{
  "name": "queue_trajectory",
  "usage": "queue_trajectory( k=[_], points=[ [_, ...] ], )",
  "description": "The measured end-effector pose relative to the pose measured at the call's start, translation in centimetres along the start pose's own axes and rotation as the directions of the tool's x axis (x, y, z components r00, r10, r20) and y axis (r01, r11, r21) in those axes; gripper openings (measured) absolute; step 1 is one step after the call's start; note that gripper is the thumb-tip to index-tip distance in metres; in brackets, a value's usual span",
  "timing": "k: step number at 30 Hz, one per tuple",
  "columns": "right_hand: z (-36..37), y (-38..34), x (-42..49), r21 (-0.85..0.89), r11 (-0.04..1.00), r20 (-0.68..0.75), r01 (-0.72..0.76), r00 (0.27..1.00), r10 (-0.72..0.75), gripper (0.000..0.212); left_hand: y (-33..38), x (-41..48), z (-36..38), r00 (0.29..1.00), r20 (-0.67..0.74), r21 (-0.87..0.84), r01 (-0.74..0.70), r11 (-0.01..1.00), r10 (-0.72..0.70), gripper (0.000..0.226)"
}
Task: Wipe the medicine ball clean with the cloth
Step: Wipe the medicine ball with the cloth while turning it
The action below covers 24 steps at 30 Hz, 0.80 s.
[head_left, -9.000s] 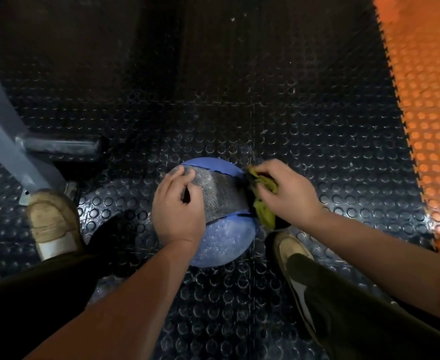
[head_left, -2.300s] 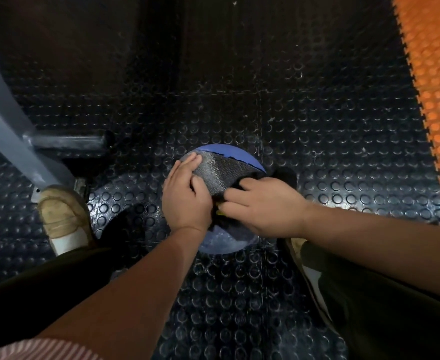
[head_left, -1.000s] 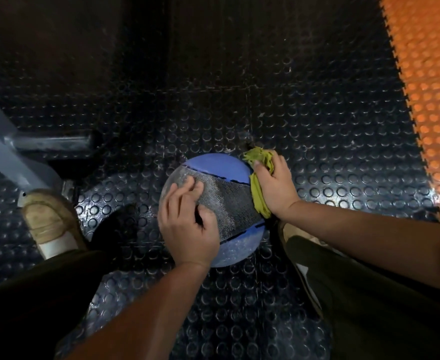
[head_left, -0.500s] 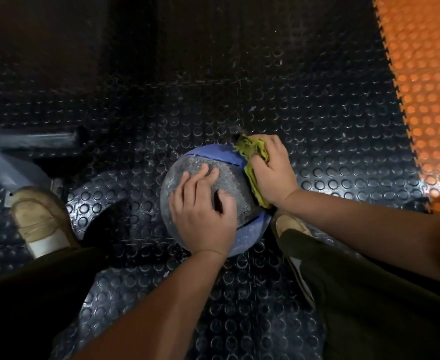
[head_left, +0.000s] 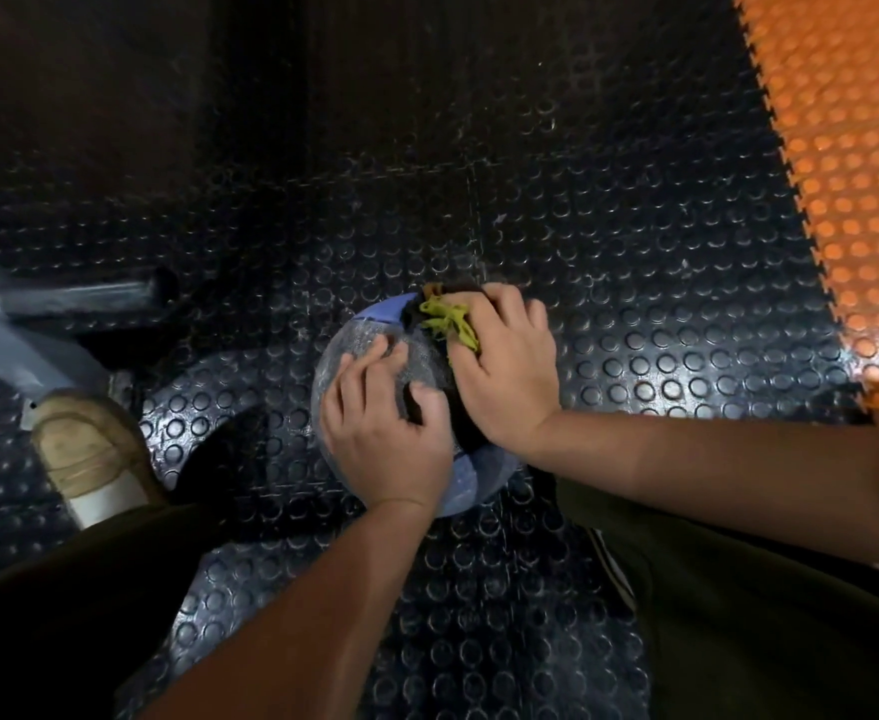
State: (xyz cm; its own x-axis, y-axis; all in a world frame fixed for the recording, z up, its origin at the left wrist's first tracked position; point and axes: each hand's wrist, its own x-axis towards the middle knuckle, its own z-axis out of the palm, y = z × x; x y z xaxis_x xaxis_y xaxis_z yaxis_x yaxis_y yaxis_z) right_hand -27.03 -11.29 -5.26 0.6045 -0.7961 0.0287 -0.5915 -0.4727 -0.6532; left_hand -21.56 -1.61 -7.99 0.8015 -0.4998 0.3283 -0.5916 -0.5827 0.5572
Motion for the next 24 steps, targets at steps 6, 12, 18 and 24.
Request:
queue_trajectory(
  k=[6,12,18,24],
  points=[
    [1.6,0.3,0.4,0.055,0.907,-0.02,0.418,0.908,-0.418,0.035,-1.6,1.1,-1.0,0.996,0.029,-0.068,0.084,0.994,-0.082,0.041],
    [2.1,0.7,1.4,0.276,0.929,-0.054,0.247,0.969,-0.241,0.037,-3.1,2.1,-2.1,0.988,0.081,-0.218,0.145,0.965,-0.13,0.04],
    [2.0,2.0,1.4,0.308,0.927,-0.062,0.213,0.977,-0.204,0.04,-3.0,1.9,-1.7,0.988,0.098,-0.224,0.139,0.965,-0.119,0.041],
    [3.5,6.5,1.4,0.456,0.797,0.21,-0.395,0.918,0.336,0.046,-3.5,1.4,-1.9,0.995,0.06,-0.238,0.092,0.967,-0.08,0.038]
  ],
)
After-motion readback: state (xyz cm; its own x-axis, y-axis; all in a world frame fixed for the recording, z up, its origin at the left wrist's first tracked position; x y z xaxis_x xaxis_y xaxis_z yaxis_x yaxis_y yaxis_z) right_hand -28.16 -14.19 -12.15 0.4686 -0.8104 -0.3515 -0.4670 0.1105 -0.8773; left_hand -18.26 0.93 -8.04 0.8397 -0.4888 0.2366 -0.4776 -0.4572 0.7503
